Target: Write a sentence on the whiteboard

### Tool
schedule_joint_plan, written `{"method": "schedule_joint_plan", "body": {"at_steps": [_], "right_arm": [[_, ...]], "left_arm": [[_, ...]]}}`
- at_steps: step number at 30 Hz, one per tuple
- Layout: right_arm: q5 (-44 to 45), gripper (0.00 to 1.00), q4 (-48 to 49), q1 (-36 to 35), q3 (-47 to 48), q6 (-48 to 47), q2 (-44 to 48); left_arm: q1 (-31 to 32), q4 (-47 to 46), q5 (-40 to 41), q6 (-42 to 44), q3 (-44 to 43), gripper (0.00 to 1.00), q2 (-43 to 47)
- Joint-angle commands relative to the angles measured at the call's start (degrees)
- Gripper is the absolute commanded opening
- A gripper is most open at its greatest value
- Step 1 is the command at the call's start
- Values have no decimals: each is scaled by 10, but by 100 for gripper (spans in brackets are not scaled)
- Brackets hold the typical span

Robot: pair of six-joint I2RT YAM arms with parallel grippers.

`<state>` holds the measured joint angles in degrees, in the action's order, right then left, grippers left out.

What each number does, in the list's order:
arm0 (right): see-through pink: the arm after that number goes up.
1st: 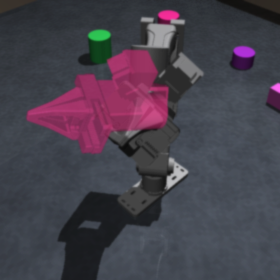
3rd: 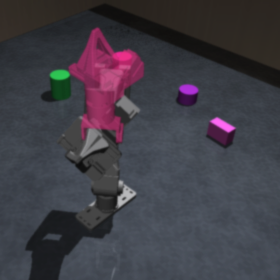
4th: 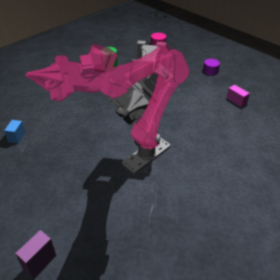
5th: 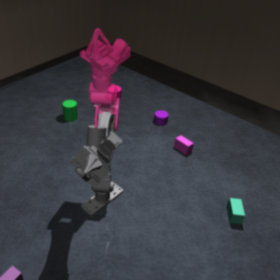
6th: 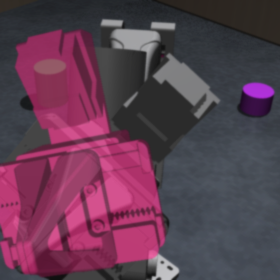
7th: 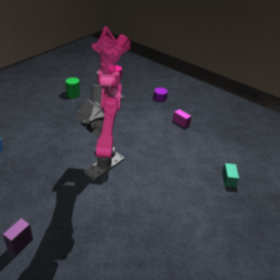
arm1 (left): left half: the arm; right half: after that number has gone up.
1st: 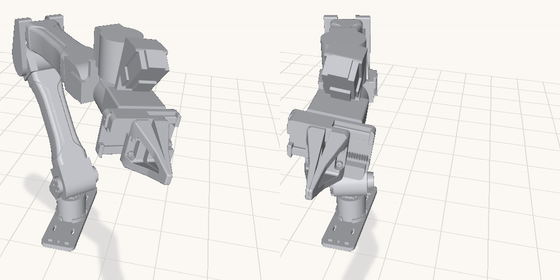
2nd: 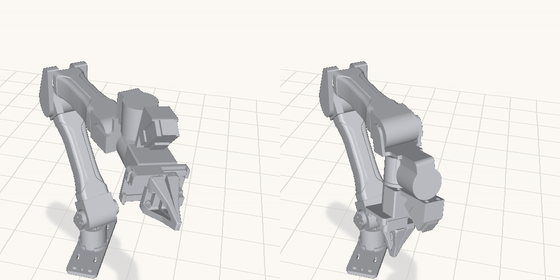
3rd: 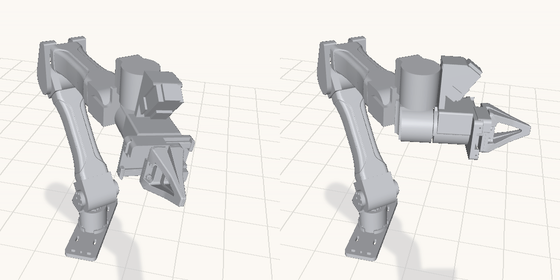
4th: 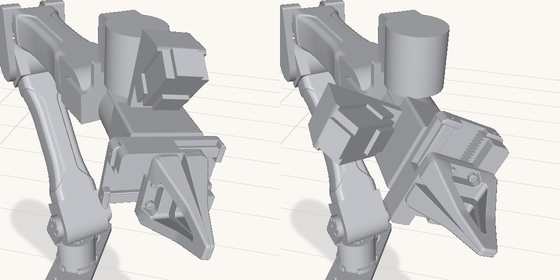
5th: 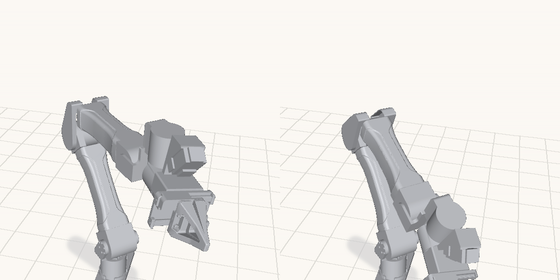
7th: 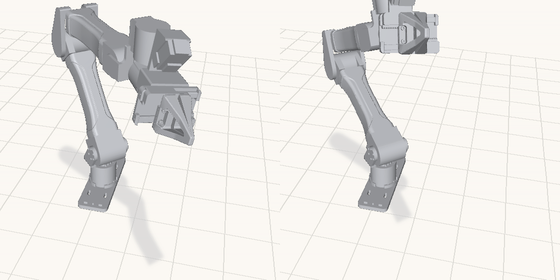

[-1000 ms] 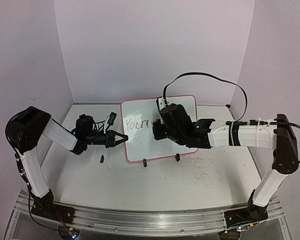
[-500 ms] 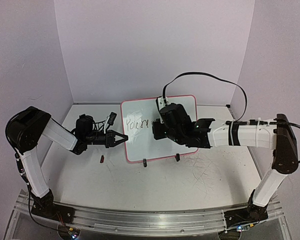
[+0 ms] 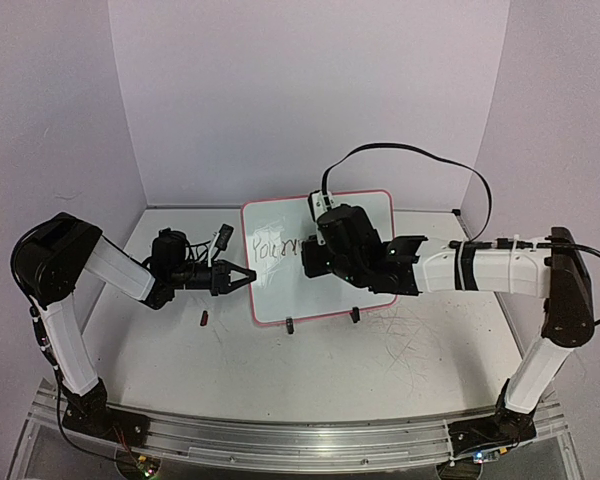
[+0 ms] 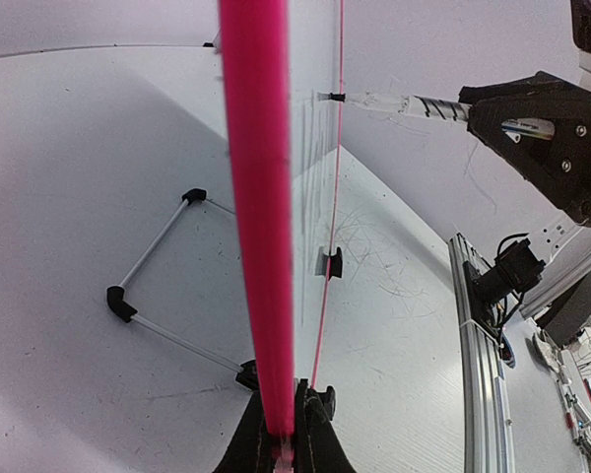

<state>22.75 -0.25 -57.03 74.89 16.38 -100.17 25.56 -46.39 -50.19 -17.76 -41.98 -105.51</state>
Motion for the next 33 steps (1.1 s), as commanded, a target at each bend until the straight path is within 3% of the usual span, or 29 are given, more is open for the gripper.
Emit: {"method": "schedule_joint_plan", "body": {"at_steps": [1,33], "right_arm": [[-11,0,12,-1,9,0,-6],[54,0,-19,-4,-16,21,17]], "left_arm": [[3,23,33,29,-11,0,9],[3,24,33,30,-12,0,9]]}}
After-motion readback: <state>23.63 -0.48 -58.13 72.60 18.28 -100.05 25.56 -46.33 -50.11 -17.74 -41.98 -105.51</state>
